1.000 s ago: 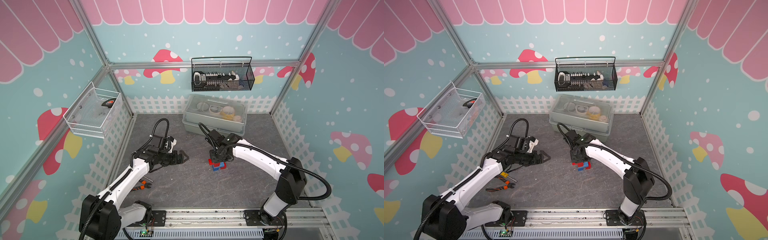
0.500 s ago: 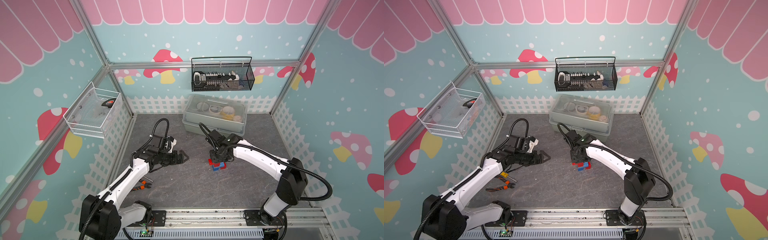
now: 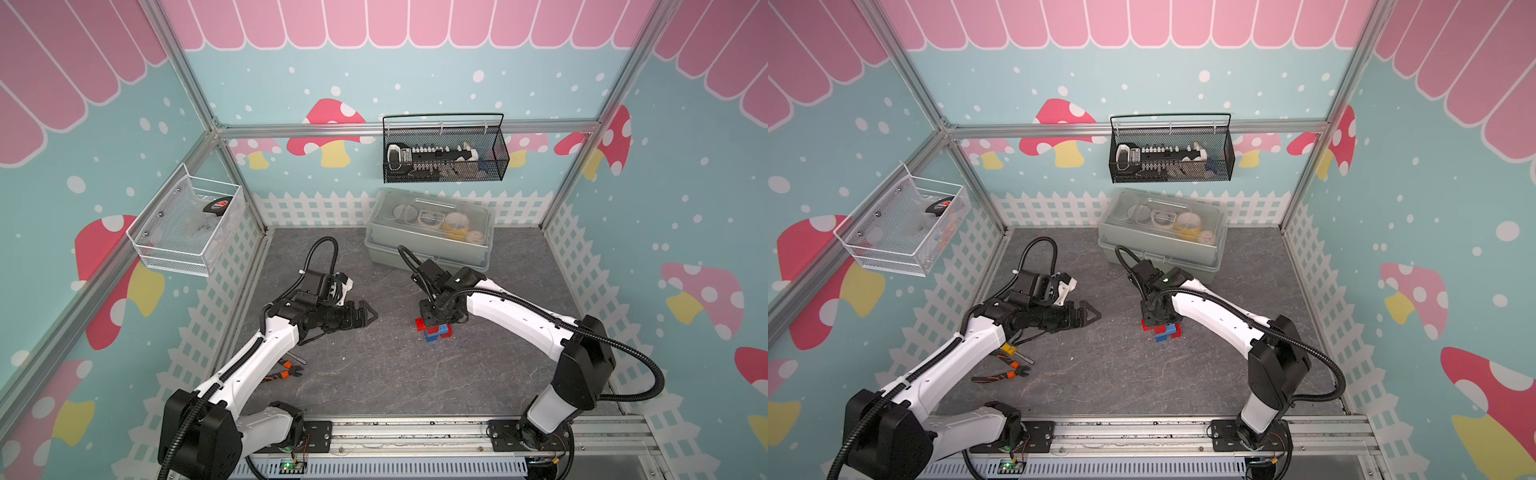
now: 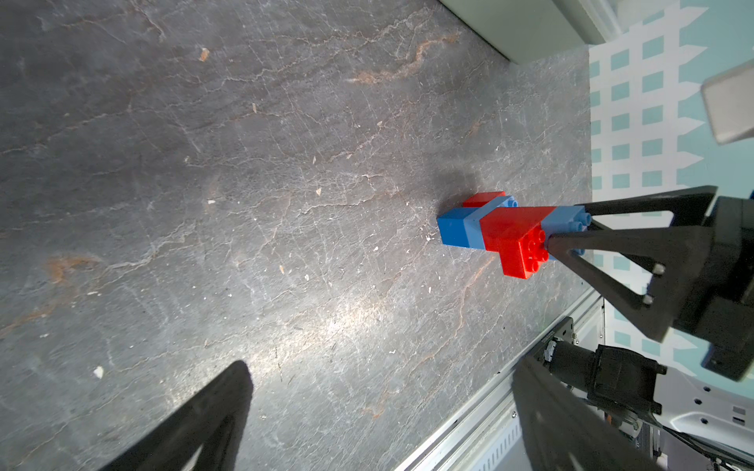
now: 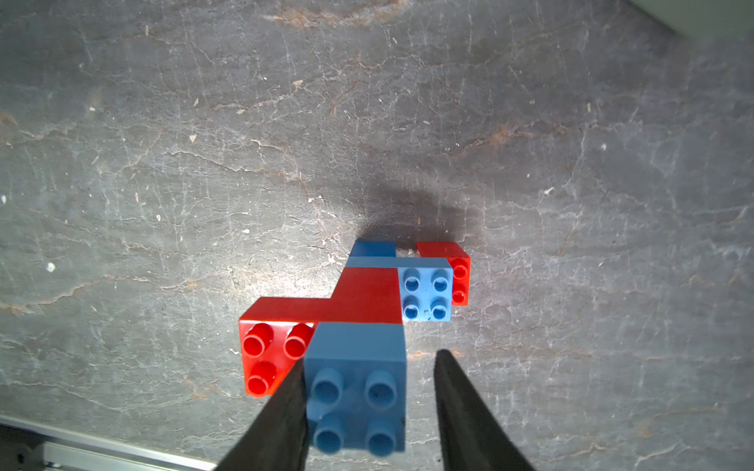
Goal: Assemble a giraffe with lego
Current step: Assemble the lego brick with the lego brick, then adjust the lego brick at the center of the board.
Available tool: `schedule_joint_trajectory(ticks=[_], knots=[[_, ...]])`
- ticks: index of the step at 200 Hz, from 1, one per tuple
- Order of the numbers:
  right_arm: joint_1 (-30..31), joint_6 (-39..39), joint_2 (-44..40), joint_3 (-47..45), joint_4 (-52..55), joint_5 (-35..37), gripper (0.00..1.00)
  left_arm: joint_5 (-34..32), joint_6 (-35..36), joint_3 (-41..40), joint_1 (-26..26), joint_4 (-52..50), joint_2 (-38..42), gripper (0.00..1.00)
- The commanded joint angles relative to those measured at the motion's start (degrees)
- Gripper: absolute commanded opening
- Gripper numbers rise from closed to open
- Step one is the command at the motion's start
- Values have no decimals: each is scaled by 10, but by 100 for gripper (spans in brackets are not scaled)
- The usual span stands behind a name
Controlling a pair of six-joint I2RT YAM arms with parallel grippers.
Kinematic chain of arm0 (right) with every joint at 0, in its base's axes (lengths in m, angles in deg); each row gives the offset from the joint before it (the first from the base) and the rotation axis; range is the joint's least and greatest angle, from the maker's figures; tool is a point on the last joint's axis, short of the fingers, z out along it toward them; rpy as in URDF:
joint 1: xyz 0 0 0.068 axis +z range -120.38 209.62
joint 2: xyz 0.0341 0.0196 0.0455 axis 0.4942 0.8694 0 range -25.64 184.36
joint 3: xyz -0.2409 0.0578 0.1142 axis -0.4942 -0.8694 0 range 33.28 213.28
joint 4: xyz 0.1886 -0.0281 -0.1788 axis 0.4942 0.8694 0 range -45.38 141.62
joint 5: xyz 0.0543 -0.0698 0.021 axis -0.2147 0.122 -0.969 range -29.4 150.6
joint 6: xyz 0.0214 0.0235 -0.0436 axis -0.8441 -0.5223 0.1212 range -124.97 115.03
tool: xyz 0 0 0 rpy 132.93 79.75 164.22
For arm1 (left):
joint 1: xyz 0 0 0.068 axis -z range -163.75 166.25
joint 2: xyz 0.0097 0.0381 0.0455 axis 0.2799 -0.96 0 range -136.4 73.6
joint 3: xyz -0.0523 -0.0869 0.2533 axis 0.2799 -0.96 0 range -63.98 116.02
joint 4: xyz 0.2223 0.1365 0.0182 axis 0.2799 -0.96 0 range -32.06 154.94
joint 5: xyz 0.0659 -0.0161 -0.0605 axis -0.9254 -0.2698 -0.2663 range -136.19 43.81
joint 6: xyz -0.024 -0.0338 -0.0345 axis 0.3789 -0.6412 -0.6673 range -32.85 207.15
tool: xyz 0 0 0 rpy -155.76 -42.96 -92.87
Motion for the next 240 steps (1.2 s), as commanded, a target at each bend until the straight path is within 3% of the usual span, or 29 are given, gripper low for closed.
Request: schedule_joint_trajectory(ticks=[1, 71, 108, 172, 240], knots=[[-5, 3, -5, -14, 22, 8, 51, -9, 8, 1, 3, -4, 1, 99], [-5, 20, -40, 2, 5, 31, 54, -8, 9, 2, 3, -4, 0, 99], [-4, 46, -98, -36, -53, 22, 64, -10, 9, 2, 3, -5, -1, 99], [-3, 71, -220, -151, -145, 18, 80, -14, 11, 4, 3, -5, -5, 99], [40, 71, -333, -326, -283, 64, 76, -23, 13, 7, 3, -9, -10, 99]])
